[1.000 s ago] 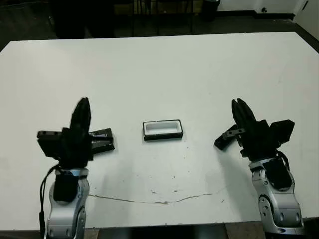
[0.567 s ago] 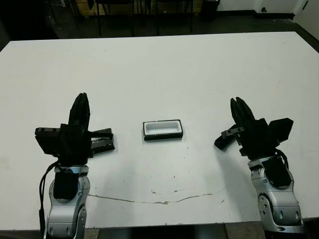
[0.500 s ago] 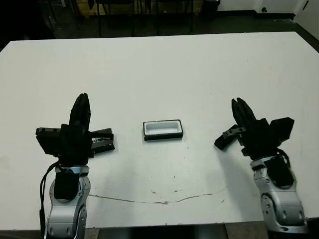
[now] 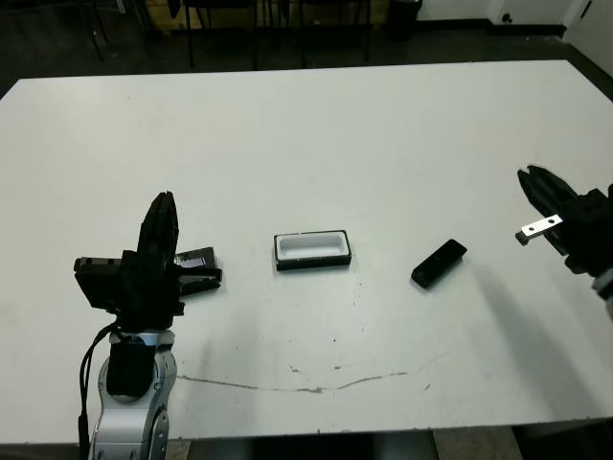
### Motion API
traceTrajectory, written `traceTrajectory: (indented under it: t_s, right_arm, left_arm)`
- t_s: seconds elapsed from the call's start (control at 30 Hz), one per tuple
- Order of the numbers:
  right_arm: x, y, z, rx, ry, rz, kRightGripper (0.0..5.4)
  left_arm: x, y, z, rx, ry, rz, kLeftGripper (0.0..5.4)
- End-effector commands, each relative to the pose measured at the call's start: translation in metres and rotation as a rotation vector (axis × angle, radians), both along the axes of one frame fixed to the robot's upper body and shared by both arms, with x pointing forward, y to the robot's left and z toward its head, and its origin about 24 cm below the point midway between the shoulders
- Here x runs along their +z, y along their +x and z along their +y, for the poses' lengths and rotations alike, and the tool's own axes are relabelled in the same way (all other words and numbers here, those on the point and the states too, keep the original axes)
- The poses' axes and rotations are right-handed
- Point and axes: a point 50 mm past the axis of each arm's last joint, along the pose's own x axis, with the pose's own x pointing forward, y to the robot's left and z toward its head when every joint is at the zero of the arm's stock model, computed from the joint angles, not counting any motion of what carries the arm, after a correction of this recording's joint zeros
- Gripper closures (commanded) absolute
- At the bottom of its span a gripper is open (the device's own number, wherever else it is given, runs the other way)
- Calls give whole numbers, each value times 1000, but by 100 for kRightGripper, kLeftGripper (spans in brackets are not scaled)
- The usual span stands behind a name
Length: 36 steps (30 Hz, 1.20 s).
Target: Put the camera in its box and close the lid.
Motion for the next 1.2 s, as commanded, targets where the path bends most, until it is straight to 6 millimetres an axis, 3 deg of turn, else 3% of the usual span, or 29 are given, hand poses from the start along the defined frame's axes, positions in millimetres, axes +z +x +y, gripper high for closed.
traceTrajectory:
  t_s: [0.03, 0.3, 0.67, 1.0, 1.2]
  right_arm:
    - [-15, -1, 1, 45, -31, 145, 540]
    - [-30, -9, 3, 141, -185, 410, 540]
    - [-45, -13, -6, 179, -305, 527, 540]
    - [-43, -17, 3, 217, -309, 586, 540]
    - [-61, -6, 6, 249, -317, 622, 540]
  left_arm:
    - [-2, -1, 2, 0, 10, 24, 539]
    - [-2, -1, 1, -14, 16, 33, 539]
    - [-3, -2, 0, -24, 28, 39, 539]
    - [-5, -4, -2, -24, 25, 50, 539]
    - [-6, -5, -1, -23, 27, 52, 539]
